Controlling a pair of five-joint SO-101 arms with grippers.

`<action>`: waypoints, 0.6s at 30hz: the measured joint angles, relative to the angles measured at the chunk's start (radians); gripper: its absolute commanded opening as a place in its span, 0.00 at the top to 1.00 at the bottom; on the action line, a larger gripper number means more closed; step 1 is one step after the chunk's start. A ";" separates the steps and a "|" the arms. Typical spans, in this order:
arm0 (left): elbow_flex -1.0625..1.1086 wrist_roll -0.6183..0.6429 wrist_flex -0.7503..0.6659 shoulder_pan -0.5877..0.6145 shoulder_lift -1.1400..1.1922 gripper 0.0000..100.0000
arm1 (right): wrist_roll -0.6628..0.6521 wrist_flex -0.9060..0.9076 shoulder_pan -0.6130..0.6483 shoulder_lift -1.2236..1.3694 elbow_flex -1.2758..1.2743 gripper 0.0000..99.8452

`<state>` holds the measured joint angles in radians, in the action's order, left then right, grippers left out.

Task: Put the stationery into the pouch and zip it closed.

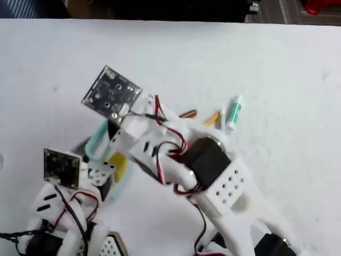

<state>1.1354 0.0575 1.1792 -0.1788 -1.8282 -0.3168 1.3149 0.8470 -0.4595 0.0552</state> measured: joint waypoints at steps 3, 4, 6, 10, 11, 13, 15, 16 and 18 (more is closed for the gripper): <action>-0.035 0.000 0.038 0.003 0.000 0.77 | 0.000 -0.003 -0.037 0.012 0.008 0.82; -0.037 0.000 0.040 0.003 0.000 0.77 | 0.000 -0.003 -0.048 0.015 0.009 0.82; -0.037 0.000 0.043 0.003 0.000 0.77 | 0.000 -0.003 -0.069 0.029 0.012 0.82; -0.011 0.000 0.021 0.000 0.000 0.77 | 0.000 -0.005 -0.084 0.034 0.014 0.82; 0.012 0.000 -0.006 -0.002 0.000 0.77 | 0.000 -0.005 -0.084 0.034 0.015 0.82; 0.068 0.000 -0.061 -0.002 0.000 0.77 | 0.000 -0.005 -0.084 0.034 0.017 0.82; 0.101 0.000 -0.097 -0.002 0.000 0.77 | 0.000 -0.005 -0.084 0.035 0.017 0.82; 0.104 0.000 -0.104 -0.002 0.000 0.77 | 0.000 -0.005 -0.084 0.035 0.017 0.82; 0.104 0.000 -0.112 -0.002 0.000 0.77 | 0.000 -0.005 -0.084 0.035 0.017 0.82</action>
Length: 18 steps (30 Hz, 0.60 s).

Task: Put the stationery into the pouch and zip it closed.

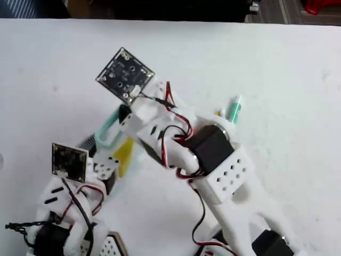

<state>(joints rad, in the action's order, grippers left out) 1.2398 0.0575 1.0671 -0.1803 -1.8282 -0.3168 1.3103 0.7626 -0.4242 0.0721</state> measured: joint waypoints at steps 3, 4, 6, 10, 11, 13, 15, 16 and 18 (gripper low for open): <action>0.005 0.000 -0.002 0.000 0.000 0.77 | 0.000 0.000 0.000 0.000 0.000 0.82; 0.008 0.000 -0.003 0.000 0.000 0.77 | 0.000 0.000 -0.002 0.000 0.000 0.82; 0.008 0.000 -0.006 0.000 0.000 0.81 | 0.000 0.000 -0.002 0.000 0.000 0.82; 0.008 0.000 -0.006 -0.002 0.000 0.93 | 0.000 0.000 0.000 0.005 0.000 0.82; 0.008 0.000 -0.006 -0.002 0.000 0.94 | 0.000 0.000 0.000 0.009 0.000 0.82; 0.008 0.000 -0.006 -0.002 0.000 0.95 | 0.000 0.000 0.000 0.018 0.002 0.82; 0.009 0.000 -0.006 -0.002 0.003 0.93 | 0.000 0.000 0.000 0.020 0.005 0.82; 0.009 0.000 -0.006 -0.002 0.003 0.92 | 0.000 0.000 0.000 0.021 0.015 0.82; 0.009 -0.003 -0.006 -0.002 0.003 0.89 | 0.000 0.011 0.000 0.023 0.049 0.82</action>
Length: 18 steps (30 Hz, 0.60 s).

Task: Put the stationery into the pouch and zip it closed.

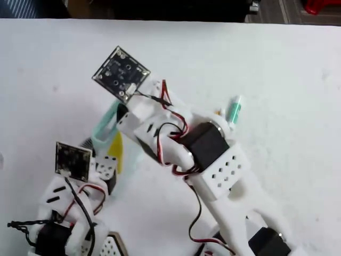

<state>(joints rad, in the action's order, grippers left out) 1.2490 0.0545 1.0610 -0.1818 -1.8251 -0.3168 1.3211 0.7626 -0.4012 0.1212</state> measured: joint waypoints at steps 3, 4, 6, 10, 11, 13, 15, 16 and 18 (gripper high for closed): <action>0.000 -0.002 0.000 0.003 -0.002 0.85 | 0.000 0.046 -0.003 -0.014 0.087 0.82; 0.000 -0.002 0.000 0.006 -0.002 0.84 | -0.002 0.058 -0.005 -0.028 0.127 0.82; 0.000 -0.002 0.000 0.006 -0.002 0.84 | -0.002 0.069 -0.018 -0.071 0.216 0.82; 0.000 -0.002 0.000 0.006 -0.002 0.84 | 0.005 0.069 -0.157 -0.121 0.311 0.82; 0.000 -0.002 0.000 0.006 -0.002 0.84 | 0.026 0.069 -0.192 -0.112 0.307 0.82; 0.000 -0.002 0.000 0.006 -0.002 0.84 | 0.075 0.069 -0.239 -0.072 0.250 0.82; 0.000 -0.002 0.000 0.006 -0.002 0.84 | 0.121 0.069 -0.279 0.009 0.173 0.82; 0.000 -0.002 0.000 0.006 -0.002 0.84 | 0.143 0.068 -0.298 0.048 0.137 0.82; 0.000 -0.002 0.000 0.006 -0.002 0.84 | 0.176 0.068 -0.331 0.130 0.084 0.82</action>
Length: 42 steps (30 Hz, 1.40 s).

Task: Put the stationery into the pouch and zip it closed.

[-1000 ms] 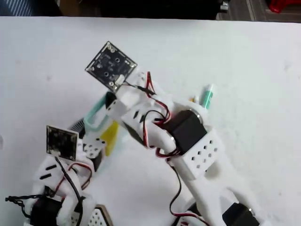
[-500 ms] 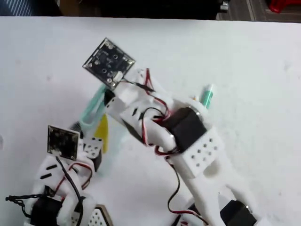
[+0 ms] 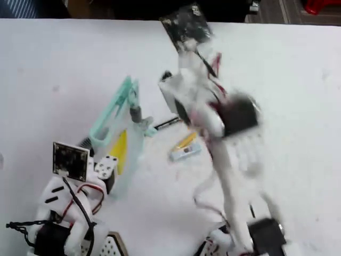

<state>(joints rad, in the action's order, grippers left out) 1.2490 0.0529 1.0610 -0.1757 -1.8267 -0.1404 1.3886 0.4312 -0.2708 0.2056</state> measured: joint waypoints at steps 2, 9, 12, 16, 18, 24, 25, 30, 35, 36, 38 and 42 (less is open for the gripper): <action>0.000 0.000 0.000 0.000 0.000 0.84 | 0.006 -0.003 -0.023 0.064 -0.017 0.82; 0.000 0.000 0.000 0.000 0.000 0.84 | -0.341 -0.057 -0.092 0.376 -0.025 0.82; 0.031 0.000 -0.029 0.000 -0.002 0.84 | -0.451 -0.091 -0.089 0.500 -0.025 0.82; 0.078 0.000 -0.083 0.000 -0.002 0.84 | -0.577 -0.143 -0.097 0.637 -0.025 0.81; 0.081 0.000 -0.089 0.000 -0.002 0.84 | -0.608 -0.170 -0.098 0.681 -0.025 0.79; 0.081 -0.002 -0.091 0.000 -0.002 0.84 | -0.624 -0.253 -0.095 0.755 -0.025 0.72; 0.081 -0.002 -0.091 0.000 -0.002 0.84 | -0.624 -0.269 -0.097 0.766 -0.025 0.72; 0.081 -0.002 -0.091 0.000 -0.002 0.84 | -0.647 -0.319 -0.094 0.818 -0.023 0.72; 0.081 -0.002 -0.091 0.000 -0.002 0.84 | -0.700 -0.290 -0.092 0.827 -0.005 0.72; 0.081 -0.002 -0.091 0.000 -0.002 0.84 | -0.706 -0.261 -0.092 0.827 0.009 0.72; 0.081 -0.002 -0.091 0.000 -0.002 0.84 | -0.712 -0.195 -0.092 0.829 0.034 0.72; 0.081 -0.002 -0.091 0.000 -0.002 0.84 | -0.746 -0.153 -0.092 0.836 0.061 0.74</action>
<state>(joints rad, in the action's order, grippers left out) 1.3303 0.0514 0.9705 -0.1757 -1.8282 -0.8861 1.2352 0.3391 0.5654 0.2670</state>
